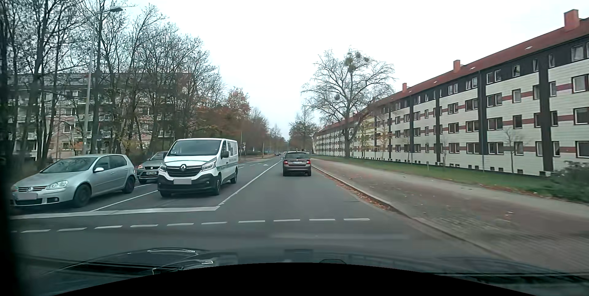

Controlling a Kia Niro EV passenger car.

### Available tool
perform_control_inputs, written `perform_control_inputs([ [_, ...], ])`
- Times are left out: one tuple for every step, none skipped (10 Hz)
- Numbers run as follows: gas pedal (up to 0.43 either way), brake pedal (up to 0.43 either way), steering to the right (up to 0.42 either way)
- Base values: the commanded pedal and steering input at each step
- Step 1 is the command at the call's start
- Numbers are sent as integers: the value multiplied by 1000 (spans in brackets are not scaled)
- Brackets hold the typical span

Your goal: Follow the waypoints while adhering to traffic rules and regulations

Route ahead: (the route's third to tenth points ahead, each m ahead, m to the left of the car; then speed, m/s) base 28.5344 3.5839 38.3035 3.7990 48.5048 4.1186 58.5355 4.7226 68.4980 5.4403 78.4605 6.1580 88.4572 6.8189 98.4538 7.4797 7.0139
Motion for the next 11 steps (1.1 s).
perform_control_inputs([
  [248,0,-96],
  [248,0,-78],
  [248,0,-63],
  [248,0,-50],
  [248,0,-37],
  [248,0,-23],
  [248,0,-14],
  [248,0,-4],
  [248,0,0],
  [240,0,6],
  [228,0,10],
])
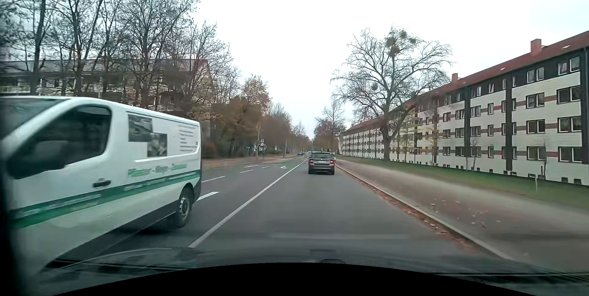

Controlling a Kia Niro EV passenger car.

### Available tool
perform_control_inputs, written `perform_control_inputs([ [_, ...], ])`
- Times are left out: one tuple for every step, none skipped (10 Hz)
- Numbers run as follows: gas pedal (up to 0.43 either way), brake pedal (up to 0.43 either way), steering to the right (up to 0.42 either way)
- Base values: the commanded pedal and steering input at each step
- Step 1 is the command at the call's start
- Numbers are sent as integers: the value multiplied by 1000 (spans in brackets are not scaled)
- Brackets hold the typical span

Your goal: Follow the waypoints while adhering to traffic rules and regulations

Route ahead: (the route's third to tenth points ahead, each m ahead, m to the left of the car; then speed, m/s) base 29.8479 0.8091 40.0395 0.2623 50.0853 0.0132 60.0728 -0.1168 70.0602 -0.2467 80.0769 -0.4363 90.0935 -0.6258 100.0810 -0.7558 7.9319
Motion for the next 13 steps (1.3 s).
perform_control_inputs([
  [228,0,11],
  [228,0,11],
  [228,0,11],
  [228,0,11],
  [228,0,10],
  [220,0,8],
  [220,0,7],
  [220,0,5],
  [220,0,5],
  [220,0,5],
  [220,0,5],
  [220,0,5],
  [209,0,3],
])
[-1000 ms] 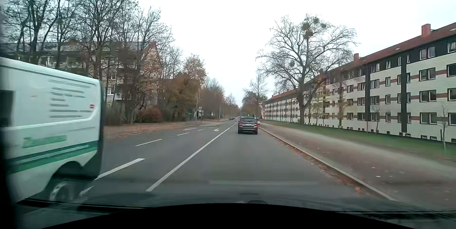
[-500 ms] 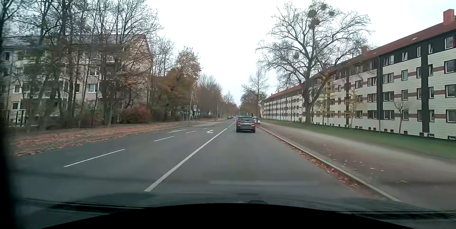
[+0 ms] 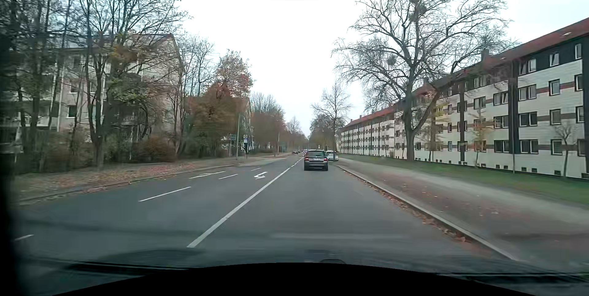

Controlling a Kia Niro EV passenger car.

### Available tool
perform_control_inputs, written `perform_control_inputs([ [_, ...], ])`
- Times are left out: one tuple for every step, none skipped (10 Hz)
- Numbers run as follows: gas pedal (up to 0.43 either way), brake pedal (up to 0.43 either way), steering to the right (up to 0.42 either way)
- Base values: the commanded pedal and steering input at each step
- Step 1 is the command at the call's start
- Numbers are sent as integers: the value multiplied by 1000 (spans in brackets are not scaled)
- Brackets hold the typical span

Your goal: Follow the waypoints while adhering to traffic rules and regulations

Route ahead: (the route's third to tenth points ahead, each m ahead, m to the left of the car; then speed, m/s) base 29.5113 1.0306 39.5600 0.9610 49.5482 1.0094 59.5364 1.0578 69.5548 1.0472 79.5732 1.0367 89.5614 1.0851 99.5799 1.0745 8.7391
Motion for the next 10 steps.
perform_control_inputs([
  [197,0,1],
  [197,0,1],
  [197,0,0],
  [197,0,-2],
  [197,0,-4],
  [197,0,-5],
  [197,0,-5],
  [197,0,-5],
  [197,0,-5],
  [197,0,-5],
])
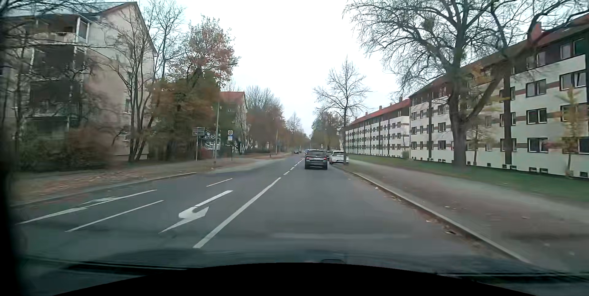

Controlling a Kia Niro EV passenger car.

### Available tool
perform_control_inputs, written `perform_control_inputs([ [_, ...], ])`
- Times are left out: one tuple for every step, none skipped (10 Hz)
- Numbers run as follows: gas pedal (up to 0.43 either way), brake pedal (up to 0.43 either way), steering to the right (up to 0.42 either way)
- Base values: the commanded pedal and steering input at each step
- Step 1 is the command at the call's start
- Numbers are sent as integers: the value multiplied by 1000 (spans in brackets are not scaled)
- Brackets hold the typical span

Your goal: Follow the waypoints while adhering to traffic rules and regulations

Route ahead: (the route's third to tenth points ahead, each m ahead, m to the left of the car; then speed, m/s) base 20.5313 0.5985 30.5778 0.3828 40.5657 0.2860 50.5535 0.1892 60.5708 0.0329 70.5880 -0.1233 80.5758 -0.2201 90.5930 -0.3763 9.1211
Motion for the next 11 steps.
perform_control_inputs([
  [197,0,-5],
  [197,0,-5],
  [197,0,-5],
  [197,0,-5],
  [197,0,-4],
  [197,0,-3],
  [197,0,-2],
  [197,0,-2],
  [197,0,-1],
  [197,0,-1],
  [197,0,-1],
])
